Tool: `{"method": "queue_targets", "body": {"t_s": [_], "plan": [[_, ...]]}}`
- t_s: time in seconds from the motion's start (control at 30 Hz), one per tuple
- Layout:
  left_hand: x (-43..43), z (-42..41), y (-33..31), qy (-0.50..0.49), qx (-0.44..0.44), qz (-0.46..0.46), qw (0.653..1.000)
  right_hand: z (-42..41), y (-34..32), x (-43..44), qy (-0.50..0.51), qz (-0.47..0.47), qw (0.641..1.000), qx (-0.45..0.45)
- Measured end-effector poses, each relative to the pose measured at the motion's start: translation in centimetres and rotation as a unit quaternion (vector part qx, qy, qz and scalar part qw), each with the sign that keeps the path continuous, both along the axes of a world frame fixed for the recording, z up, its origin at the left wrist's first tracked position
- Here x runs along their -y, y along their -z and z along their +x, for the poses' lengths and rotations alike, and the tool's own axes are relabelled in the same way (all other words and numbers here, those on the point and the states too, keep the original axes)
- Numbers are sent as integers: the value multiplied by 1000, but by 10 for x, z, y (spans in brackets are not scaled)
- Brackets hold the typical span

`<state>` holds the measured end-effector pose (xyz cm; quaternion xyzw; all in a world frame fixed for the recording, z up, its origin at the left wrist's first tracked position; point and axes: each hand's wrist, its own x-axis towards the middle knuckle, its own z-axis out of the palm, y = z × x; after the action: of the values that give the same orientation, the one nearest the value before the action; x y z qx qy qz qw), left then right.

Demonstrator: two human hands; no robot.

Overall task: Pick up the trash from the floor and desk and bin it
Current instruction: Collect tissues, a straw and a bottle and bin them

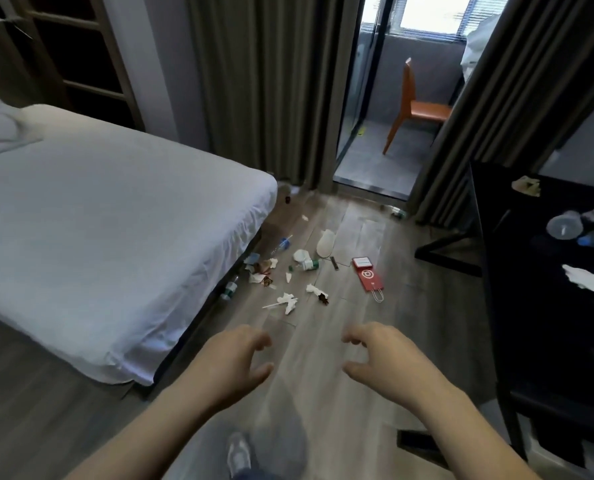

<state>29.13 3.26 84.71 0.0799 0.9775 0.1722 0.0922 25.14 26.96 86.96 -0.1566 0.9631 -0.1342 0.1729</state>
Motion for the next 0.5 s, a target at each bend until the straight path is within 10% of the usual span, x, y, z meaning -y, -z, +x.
{"method": "queue_targets", "body": {"t_s": [0.5], "plan": [[58, -271, 18, 55, 21, 11, 998, -233, 34, 54, 77, 12, 996, 45]]}}
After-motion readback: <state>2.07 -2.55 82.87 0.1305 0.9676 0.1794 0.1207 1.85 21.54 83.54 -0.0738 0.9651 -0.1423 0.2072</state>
